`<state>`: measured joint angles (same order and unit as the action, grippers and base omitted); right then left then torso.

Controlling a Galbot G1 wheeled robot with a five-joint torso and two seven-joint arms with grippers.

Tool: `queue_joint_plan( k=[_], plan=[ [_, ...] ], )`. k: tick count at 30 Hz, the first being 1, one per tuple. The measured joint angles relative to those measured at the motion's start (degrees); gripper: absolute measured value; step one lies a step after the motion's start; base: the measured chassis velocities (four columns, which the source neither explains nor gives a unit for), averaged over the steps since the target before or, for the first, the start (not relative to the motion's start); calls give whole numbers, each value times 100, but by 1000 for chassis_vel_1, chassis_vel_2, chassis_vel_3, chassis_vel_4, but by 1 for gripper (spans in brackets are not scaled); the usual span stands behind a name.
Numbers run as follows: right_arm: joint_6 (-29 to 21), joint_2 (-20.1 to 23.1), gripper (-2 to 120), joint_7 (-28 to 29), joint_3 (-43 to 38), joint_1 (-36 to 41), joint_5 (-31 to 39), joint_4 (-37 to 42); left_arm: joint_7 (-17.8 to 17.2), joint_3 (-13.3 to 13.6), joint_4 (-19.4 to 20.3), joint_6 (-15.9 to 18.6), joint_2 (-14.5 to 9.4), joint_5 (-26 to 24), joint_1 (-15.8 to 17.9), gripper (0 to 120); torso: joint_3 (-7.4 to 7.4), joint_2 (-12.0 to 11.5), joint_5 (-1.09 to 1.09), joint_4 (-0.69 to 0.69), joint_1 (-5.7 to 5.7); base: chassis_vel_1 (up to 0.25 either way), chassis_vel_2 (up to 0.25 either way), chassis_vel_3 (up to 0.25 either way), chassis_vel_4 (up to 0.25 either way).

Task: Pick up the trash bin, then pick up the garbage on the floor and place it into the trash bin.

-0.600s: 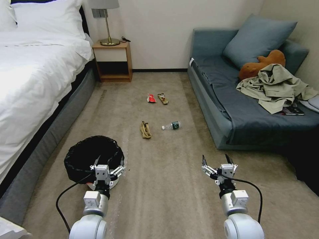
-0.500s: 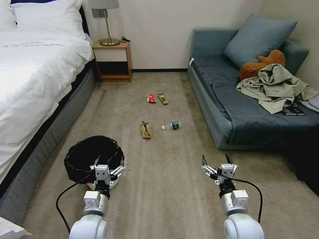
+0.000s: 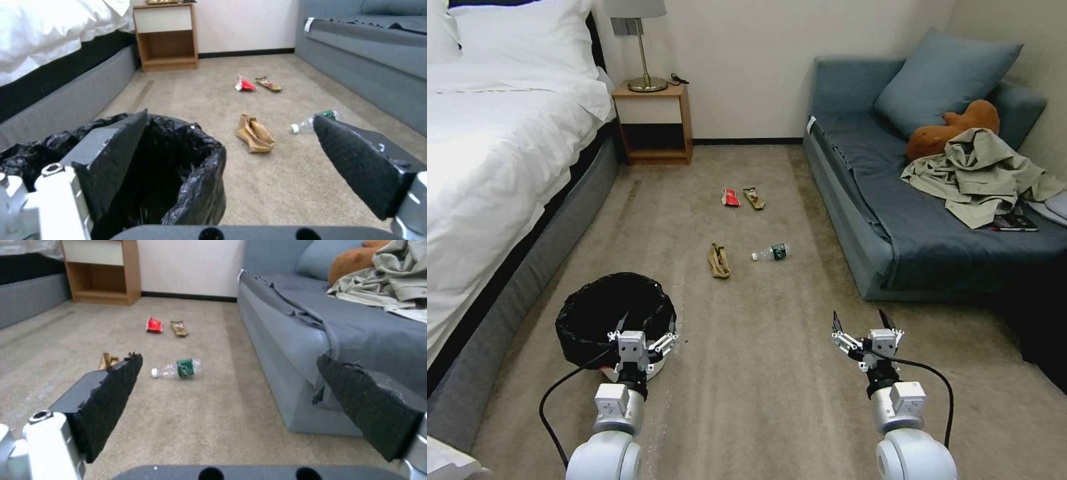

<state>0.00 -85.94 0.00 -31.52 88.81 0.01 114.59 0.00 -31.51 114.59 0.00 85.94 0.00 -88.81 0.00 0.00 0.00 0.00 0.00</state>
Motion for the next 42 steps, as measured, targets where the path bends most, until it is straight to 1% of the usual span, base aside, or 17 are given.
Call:
queue_joint_plan(
  k=[21,24,25,26,27,28,29,30,31,32,33,35,36,38,40,41,42],
  plan=[
    [0,0,100,0,0,0,0,0,0,0,0,0,0,0,0,100,0,0,0,0,0,0,0,0,0],
    [-96,48,100,27,2,7,79,10,-2,-39,0,7,-16,-32,9,100,0,0,0,0,0,0,0,0,0],
    [-252,120,100,70,2,23,194,26,-2,-85,0,33,-40,-85,23,100,0,0,-1,0,0,0,0,0,0],
    [-523,241,100,150,1,60,396,58,-48,-290,6,145,-143,-261,83,100,1,0,-3,0,0,0,0,0,0],
    [-523,241,100,150,1,60,396,58,-48,-290,6,145,-143,-261,83,100,1,0,-3,0,0,0,0,0,0],
    [-821,368,100,234,1,100,615,92,-125,-587,30,297,-290,-508,175,100,0,0,1,-1,0,0,0,0,0],
    [-1014,455,100,290,1,125,758,116,-173,-771,43,396,-379,-662,231,100,0,0,1,0,0,0,0,0,0],
    [-1277,568,100,367,1,157,952,150,-241,-1047,59,545,-518,-901,315,100,0,0,-2,0,0,0,0,0,0],
    [-1277,568,100,367,1,157,952,150,-241,-1047,59,545,-518,-901,315,100,0,0,-2,0,0,0,0,0,0],
    [-1537,684,100,440,0,192,1142,182,-325,-1328,80,689,-655,-1127,396,100,0,0,0,0,0,0,0,0,0],
    [-1665,740,100,476,0,212,1237,196,-346,-1414,92,731,-700,-1200,424,100,0,0,3,1,0,0,0,0,0],
    [-1804,799,100,514,1,229,1338,210,-353,-1469,98,780,-728,-1268,444,100,0,0,2,0,0,0,0,0,0],
    [-1852,822,100,531,0,234,1374,221,-353,-1494,98,799,-739,-1294,452,100,0,0,-4,0,0,0,0,0,0],
    [-1863,826,100,533,0,236,1381,222,-353,-1498,99,800,-741,-1297,454,100,0,0,2,0,0,0,0,0,0],
    [-1865,826,100,533,0,238,1382,222,-354,-1499,99,801,-741,-1297,454,100,0,0,1,0,0,0,0,0,0],
    [-1878,837,100,534,-5,238,1395,231,-356,-1510,99,826,-788,-1352,470,100,0,0,-3,0,0,0,0,0,0],
    [-1939,895,100,530,-40,239,1451,279,-374,-1544,98,895,-979,-1521,544,100,0,0,1,1,0,0,0,0,0]
  ],
)
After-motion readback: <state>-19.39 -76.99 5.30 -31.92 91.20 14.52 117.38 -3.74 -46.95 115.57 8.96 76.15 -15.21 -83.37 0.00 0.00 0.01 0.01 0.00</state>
